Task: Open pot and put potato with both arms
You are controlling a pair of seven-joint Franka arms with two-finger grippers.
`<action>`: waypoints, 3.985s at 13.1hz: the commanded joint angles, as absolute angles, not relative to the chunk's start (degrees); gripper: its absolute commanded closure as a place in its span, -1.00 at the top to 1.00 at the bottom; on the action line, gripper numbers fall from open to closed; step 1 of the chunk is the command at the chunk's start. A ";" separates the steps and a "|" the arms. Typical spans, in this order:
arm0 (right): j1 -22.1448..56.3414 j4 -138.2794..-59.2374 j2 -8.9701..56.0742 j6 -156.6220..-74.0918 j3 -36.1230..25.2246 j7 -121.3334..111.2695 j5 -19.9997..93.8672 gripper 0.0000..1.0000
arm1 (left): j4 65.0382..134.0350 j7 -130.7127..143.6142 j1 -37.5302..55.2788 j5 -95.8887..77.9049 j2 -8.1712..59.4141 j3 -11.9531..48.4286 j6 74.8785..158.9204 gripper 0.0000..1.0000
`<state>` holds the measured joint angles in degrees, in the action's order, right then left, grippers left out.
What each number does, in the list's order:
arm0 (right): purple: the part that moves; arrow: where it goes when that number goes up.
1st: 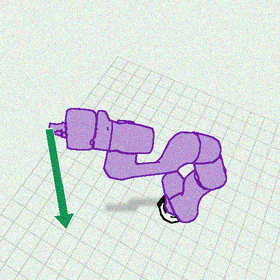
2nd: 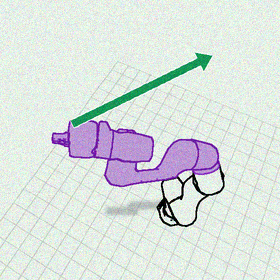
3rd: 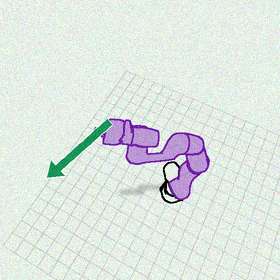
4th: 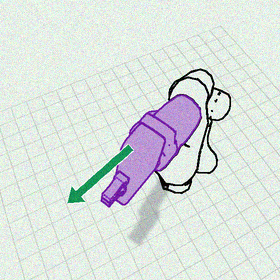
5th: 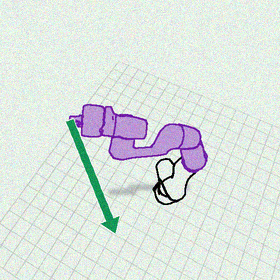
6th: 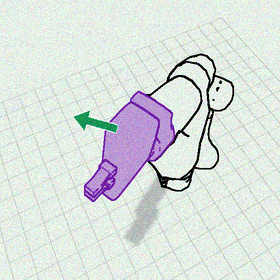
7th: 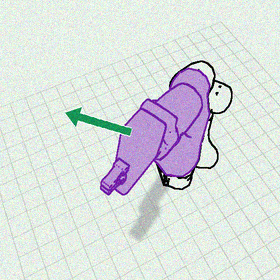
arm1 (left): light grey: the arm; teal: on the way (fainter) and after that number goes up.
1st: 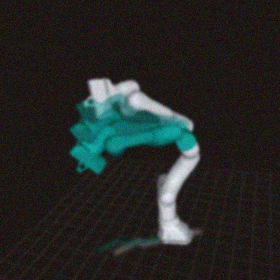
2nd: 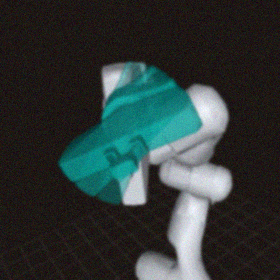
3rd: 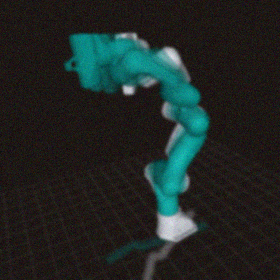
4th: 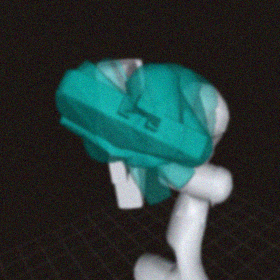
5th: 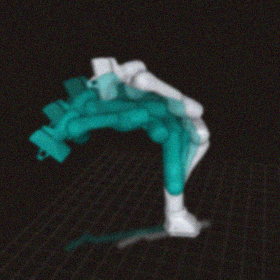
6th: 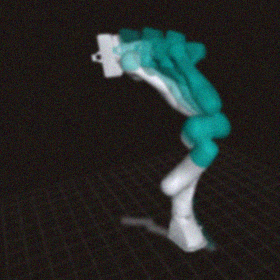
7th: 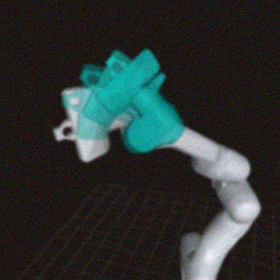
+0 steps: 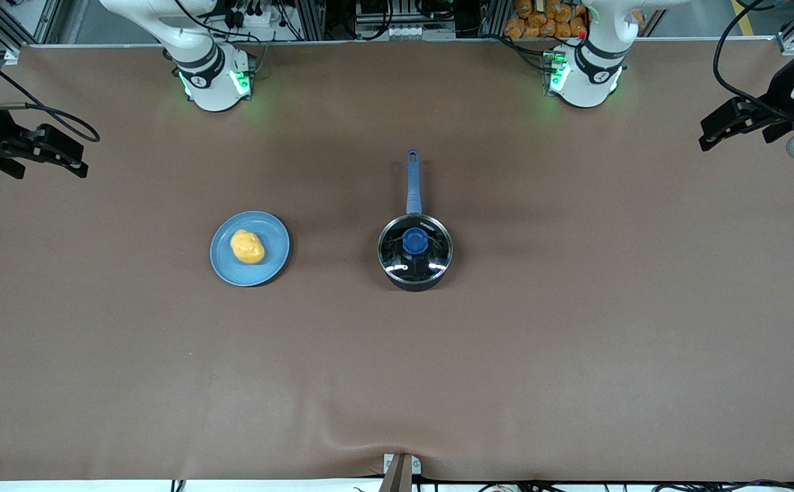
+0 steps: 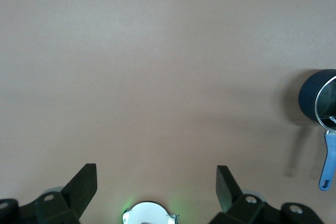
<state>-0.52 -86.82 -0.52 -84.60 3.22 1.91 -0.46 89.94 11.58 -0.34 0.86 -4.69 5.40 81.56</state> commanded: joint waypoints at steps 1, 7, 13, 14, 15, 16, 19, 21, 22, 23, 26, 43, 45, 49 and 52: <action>-0.97 -86.04 -0.09 -84.02 3.43 1.49 0.35 1.00 | 88.95 10.46 -0.70 1.32 -4.31 5.54 80.77 1.00; -0.88 -85.96 -0.09 -84.11 3.34 1.50 0.35 1.00 | 89.03 10.55 -0.53 1.14 -4.31 5.71 80.95 1.00; -0.97 -85.96 -0.09 -84.02 3.34 1.50 0.35 1.00 | 88.95 10.98 0.17 1.06 -3.25 6.15 81.21 1.00; -0.97 -85.96 -0.09 -84.11 3.34 1.49 0.26 1.00 | 89.03 11.77 0.70 0.97 -2.56 6.41 81.91 1.00; -0.88 -85.96 -0.09 -84.11 3.34 1.58 0.35 1.00 | 88.86 12.04 1.57 1.05 -1.07 7.98 82.87 1.00; -0.79 -85.96 -0.09 -83.94 3.34 1.58 0.35 1.00 | 88.77 12.82 2.28 1.14 0.95 9.74 84.27 1.00; -0.88 -85.70 -0.18 -84.11 3.25 1.49 0.35 1.00 | 88.68 24.21 5.52 0.97 7.97 15.98 91.30 1.00; -0.79 -85.96 -0.17 -84.02 3.25 1.50 0.35 1.00 | 87.29 32.05 10.69 1.14 13.51 17.57 95.78 1.00; -0.79 -85.96 -0.18 -84.02 3.25 1.49 0.35 1.00 | 86.41 34.34 13.51 0.97 16.32 17.58 97.45 1.00; -0.79 -85.96 -0.18 -84.02 3.25 1.49 0.35 1.00 | 85.18 36.89 16.84 1.31 19.22 17.40 99.73 1.00; -1.05 -85.96 -0.18 -84.02 3.25 1.49 0.35 1.00 | 80.00 41.39 24.32 2.28 27.75 17.05 105.98 1.00; -0.88 -85.96 -0.18 -84.02 3.25 1.49 0.35 1.00 | 78.22 48.16 32.43 7.74 41.84 15.47 116.81 0.92; -0.88 -85.96 -0.09 -84.11 3.25 1.49 0.35 1.00 | 78.22 48.08 32.34 7.21 41.84 15.47 116.81 0.32; -0.79 -85.87 -0.17 -84.11 3.25 1.49 0.35 1.00 | 78.22 49.39 32.34 7.47 41.58 15.47 116.72 -0.79; -0.70 -85.87 -0.09 -84.11 3.25 1.49 0.35 1.00 | 78.31 49.66 32.34 7.38 40.26 15.56 115.93 -1.00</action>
<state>-0.52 -86.78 -0.48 -84.60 3.13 1.91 -0.42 79.54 48.16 31.95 6.71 41.14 15.42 116.80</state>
